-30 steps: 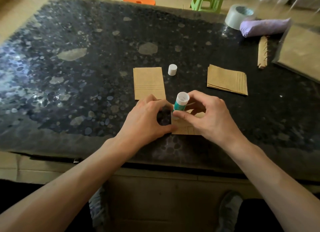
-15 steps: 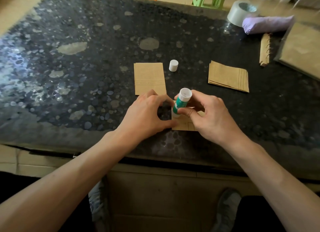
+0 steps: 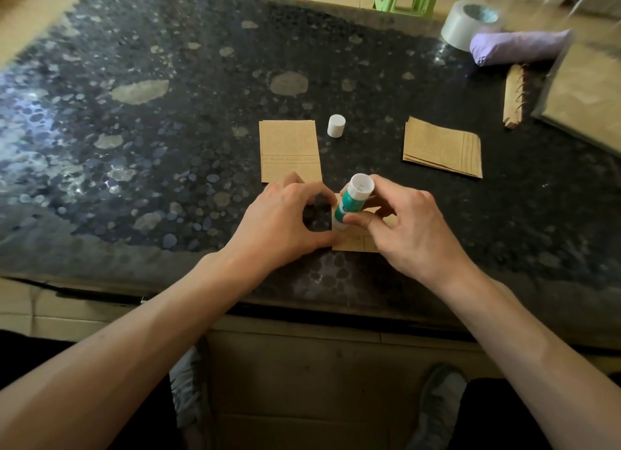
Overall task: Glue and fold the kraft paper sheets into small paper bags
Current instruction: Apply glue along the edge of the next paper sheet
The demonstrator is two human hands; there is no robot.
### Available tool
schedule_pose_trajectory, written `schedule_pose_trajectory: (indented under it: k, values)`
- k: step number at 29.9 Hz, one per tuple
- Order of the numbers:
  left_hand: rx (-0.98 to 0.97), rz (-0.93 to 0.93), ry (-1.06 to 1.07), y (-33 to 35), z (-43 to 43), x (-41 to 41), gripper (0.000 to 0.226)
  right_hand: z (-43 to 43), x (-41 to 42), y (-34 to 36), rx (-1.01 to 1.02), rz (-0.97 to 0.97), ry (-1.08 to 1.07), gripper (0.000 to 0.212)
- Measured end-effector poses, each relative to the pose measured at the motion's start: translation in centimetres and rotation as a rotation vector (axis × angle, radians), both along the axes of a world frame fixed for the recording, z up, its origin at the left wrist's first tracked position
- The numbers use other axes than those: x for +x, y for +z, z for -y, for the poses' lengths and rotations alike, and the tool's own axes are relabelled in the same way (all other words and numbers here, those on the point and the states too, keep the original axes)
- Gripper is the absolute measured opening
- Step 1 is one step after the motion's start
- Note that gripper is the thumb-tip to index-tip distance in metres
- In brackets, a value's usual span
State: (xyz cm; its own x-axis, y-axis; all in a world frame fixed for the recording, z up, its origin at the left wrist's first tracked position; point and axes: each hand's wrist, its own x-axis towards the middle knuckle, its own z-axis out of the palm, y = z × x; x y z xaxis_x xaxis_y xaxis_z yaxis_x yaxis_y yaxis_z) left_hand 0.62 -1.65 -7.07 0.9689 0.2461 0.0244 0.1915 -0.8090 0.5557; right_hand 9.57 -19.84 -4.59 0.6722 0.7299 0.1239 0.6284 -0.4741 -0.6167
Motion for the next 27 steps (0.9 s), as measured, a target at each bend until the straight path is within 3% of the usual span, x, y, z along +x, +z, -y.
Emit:
schedule_pose_trajectory:
  k: [9, 14, 18, 27]
  values:
    - [0.001, 0.006, 0.003, -0.06, 0.09, -0.08, 0.058, -0.27, -0.23, -0.18, -0.021, -0.109, 0.023, 0.035]
    - [-0.003, 0.009, 0.005, 0.02, 0.11, -0.09, 0.057, -0.18, -0.09, 0.26, 0.065, -0.125, 0.004, 0.053]
    - [-0.011, -0.003, 0.0, 0.15, 0.07, -0.01, 0.054, -0.35, -0.6, -0.05, 0.111, -0.002, -0.073, 0.043]
    - [0.006, -0.003, 0.008, 0.15, 0.16, -0.06, 0.054, -0.19, -0.36, -0.61, 0.062, 0.035, -0.028, 0.032]
